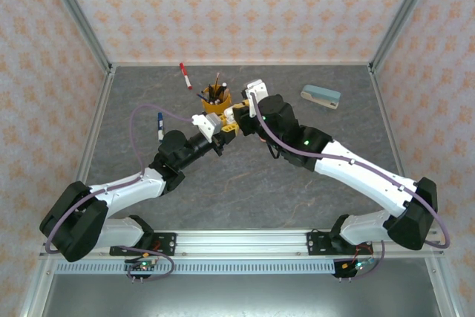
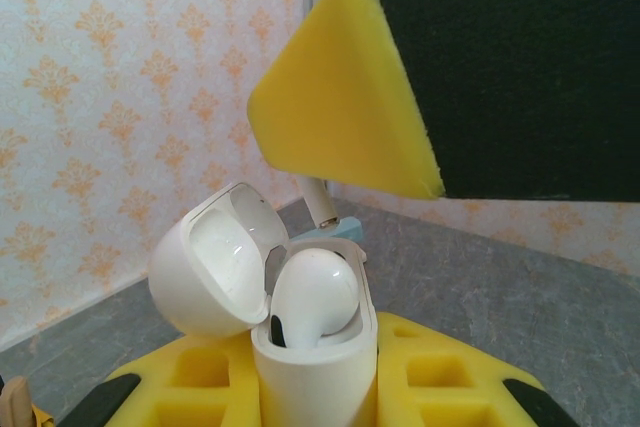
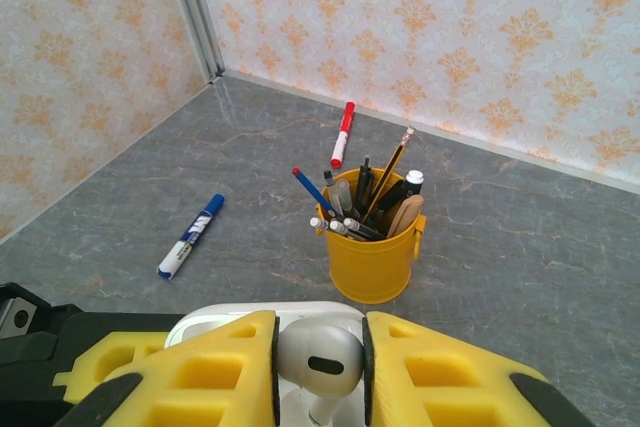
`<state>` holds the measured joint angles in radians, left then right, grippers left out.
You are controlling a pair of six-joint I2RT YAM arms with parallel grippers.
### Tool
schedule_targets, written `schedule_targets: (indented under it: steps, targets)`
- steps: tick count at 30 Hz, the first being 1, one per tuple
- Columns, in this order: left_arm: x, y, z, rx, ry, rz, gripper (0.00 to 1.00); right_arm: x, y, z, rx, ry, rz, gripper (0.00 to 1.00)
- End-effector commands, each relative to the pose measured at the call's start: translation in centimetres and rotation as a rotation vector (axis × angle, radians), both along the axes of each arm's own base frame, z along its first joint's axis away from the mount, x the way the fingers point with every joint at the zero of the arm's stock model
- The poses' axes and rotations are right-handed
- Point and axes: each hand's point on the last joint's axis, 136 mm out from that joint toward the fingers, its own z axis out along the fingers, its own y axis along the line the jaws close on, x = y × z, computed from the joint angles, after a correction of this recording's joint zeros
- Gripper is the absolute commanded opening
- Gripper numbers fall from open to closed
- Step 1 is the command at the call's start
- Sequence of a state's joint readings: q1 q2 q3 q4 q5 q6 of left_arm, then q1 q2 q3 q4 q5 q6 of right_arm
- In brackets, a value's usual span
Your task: Insert the wireless bluetooth earbuds into the charging case
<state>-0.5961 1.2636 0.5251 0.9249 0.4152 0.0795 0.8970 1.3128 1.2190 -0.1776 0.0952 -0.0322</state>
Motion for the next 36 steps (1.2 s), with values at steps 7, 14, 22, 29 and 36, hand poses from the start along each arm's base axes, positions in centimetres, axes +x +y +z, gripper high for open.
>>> schedule_targets:
  steps: [7,14,22,29,36]
  targets:
    - [-0.1,-0.1,2.3,-0.02,-0.072,0.001,0.0,0.7,0.1,-1.1,-0.037,-0.013,-0.028,0.25]
    - [-0.1,-0.1,2.3,-0.021,-0.075,0.003,0.0,0.9,-0.1,-1.7,-0.058,-0.011,-0.043,0.24]
    - [-0.1,-0.1,2.4,-0.023,-0.077,0.005,0.0,0.8,-0.2,-2.2,-0.064,-0.004,-0.041,0.24]
    - [0.0,0.0,2.4,-0.024,-0.077,0.01,0.0,0.0,0.6,-2.4,-0.047,0.027,0.018,0.25]
    - [0.1,-0.1,2.3,-0.021,-0.074,0.011,0.0,-0.2,0.5,-2.1,-0.033,0.033,0.02,0.29]
